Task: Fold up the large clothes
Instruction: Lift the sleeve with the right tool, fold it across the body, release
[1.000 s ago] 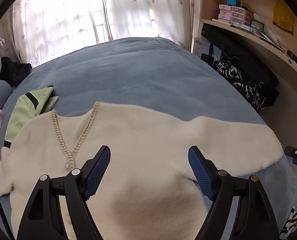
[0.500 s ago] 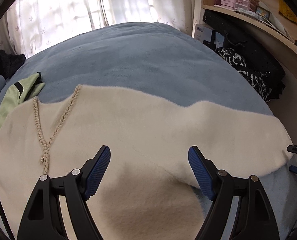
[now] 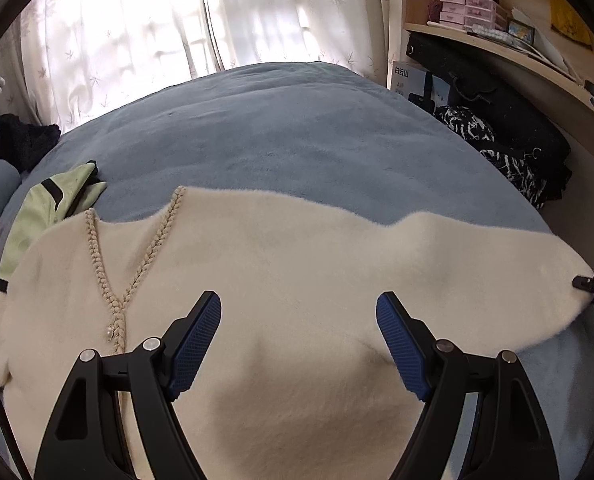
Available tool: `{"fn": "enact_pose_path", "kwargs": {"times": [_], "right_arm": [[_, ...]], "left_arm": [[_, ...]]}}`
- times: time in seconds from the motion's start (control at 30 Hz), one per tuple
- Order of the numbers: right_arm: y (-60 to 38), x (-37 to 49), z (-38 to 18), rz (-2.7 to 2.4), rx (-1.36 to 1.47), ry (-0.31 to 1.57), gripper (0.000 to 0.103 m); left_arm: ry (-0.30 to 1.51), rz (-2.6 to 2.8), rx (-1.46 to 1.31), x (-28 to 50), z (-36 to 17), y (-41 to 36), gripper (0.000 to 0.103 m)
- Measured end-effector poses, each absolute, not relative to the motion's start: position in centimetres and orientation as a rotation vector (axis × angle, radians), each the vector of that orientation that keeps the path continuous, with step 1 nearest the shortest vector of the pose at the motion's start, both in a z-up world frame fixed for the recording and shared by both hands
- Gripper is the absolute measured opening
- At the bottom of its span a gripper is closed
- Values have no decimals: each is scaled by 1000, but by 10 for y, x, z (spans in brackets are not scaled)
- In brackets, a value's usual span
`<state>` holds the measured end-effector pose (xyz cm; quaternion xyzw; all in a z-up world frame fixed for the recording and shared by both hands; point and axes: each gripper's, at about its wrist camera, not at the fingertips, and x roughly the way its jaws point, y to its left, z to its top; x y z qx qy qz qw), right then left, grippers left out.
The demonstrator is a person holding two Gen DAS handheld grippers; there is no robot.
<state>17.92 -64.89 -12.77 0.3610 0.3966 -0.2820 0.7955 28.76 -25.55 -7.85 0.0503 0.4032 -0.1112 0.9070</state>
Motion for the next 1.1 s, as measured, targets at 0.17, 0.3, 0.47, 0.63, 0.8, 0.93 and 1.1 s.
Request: {"fn": "enact_pose_path", "kwargs": {"times": [0.17, 0.3, 0.47, 0.63, 0.8, 0.93, 1.1], "right_arm": [[-588, 188, -55, -452, 615, 726, 15], [-512, 200, 0, -239, 501, 660, 12], [-406, 216, 30, 24, 414, 660, 11], [-308, 236, 9, 192, 299, 700, 11], [-237, 254, -57, 256, 230, 857, 12], [-220, 254, -98, 254, 233, 990, 12], [-234, 240, -108, 201, 230, 1013, 14]], "left_arm": [[819, -224, 61, 277, -57, -230, 79], [771, -188, 59, 267, -36, -203, 79], [711, -101, 62, 255, -13, -153, 79], [695, -12, 56, 252, -10, -93, 79], [765, 68, 37, 258, -38, -32, 79], [886, 37, -9, 266, -72, -2, 79], [951, -52, -63, 269, -98, 4, 79]]}}
